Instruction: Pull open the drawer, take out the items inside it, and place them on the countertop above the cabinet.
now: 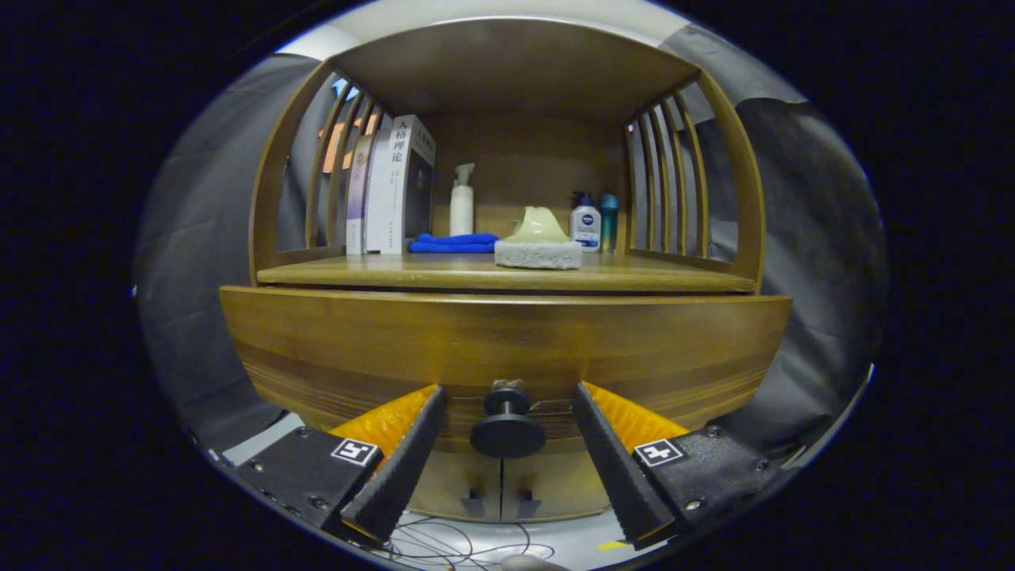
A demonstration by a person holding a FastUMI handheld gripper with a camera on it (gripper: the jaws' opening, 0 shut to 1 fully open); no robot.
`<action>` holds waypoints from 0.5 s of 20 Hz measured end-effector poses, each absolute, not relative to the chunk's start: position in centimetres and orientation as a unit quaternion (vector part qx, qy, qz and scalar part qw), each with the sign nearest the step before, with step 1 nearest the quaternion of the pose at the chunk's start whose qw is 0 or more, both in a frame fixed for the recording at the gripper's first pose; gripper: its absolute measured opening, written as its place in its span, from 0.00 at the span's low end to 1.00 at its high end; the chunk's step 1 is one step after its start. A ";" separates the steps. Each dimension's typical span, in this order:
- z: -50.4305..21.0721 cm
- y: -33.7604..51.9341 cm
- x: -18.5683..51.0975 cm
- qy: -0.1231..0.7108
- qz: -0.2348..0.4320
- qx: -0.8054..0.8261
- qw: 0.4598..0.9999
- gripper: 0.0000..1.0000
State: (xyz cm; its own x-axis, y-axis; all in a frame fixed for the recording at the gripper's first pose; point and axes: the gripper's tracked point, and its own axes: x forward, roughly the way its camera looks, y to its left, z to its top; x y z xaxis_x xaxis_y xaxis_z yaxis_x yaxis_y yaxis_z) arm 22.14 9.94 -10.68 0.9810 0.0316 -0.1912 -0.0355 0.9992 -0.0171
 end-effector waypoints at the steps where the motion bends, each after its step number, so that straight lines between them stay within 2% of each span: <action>1: -10.7 10.0 22.6 0.098 0.017 -0.009 0.995 1.00; 10: -10.8 10.2 22.9 0.106 0.021 0.015 0.994 1.00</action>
State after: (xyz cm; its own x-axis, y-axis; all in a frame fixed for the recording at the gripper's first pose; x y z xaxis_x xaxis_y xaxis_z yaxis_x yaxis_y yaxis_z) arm 22.85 10.18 -10.76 0.9765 0.0440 -0.2110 -0.0378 0.9987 0.0333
